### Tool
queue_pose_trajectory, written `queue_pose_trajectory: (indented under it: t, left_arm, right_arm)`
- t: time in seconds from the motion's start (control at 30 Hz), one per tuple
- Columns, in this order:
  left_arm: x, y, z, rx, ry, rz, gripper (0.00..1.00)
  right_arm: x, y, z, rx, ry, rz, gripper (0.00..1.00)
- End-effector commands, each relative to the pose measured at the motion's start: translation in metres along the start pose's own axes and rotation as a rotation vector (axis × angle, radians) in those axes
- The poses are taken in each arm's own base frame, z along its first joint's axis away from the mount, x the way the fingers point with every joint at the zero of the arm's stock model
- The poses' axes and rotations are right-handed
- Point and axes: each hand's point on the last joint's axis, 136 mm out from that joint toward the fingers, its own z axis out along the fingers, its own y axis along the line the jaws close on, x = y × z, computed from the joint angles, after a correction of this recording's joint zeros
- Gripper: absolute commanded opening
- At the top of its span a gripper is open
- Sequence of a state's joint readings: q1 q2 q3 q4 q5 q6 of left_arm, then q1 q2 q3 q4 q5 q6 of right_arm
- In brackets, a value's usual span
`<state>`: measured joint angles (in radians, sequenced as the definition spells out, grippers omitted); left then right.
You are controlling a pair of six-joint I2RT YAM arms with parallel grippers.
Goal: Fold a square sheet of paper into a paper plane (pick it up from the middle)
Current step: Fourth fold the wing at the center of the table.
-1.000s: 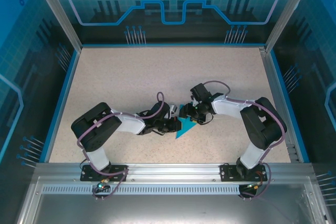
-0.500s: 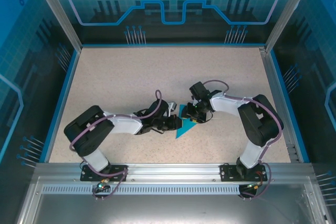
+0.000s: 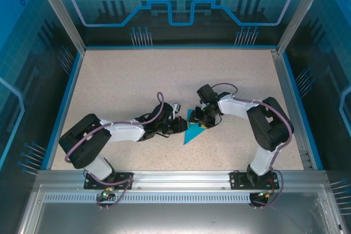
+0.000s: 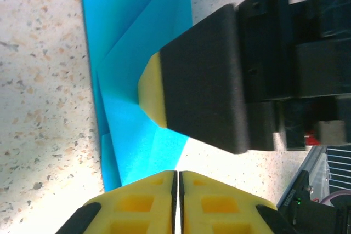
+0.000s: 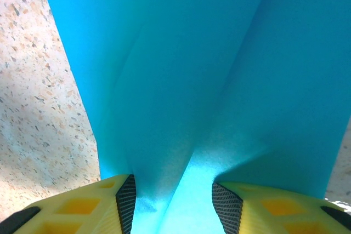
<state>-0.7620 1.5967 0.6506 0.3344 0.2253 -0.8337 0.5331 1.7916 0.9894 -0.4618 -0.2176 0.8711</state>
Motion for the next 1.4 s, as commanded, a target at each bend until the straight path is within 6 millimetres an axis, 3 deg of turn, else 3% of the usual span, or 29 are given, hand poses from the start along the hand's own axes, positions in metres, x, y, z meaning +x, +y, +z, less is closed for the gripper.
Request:
queue_pose_trajectory:
  t: [0.0,0.4,0.7,1.37]
  left_arm:
    - [0.004,0.000,0.008,0.018,0.044,-0.016,0.11]
    - [0.004,-0.001,0.019,0.023,0.069,-0.009,0.09]
    - [0.009,0.016,0.031,-0.042,0.100,-0.011,0.08]
    - [0.019,0.034,0.039,-0.097,0.145,-0.045,0.06]
  right_arm:
    - [0.023,-0.073,0.040,0.252,0.091,0.059,0.50]
    - [0.025,-0.073,0.046,0.271,0.122,0.046,0.54]
    - [0.027,-0.074,0.046,0.275,0.122,0.055,0.52]
    - [0.027,-0.076,0.048,0.282,0.131,0.062,0.51]
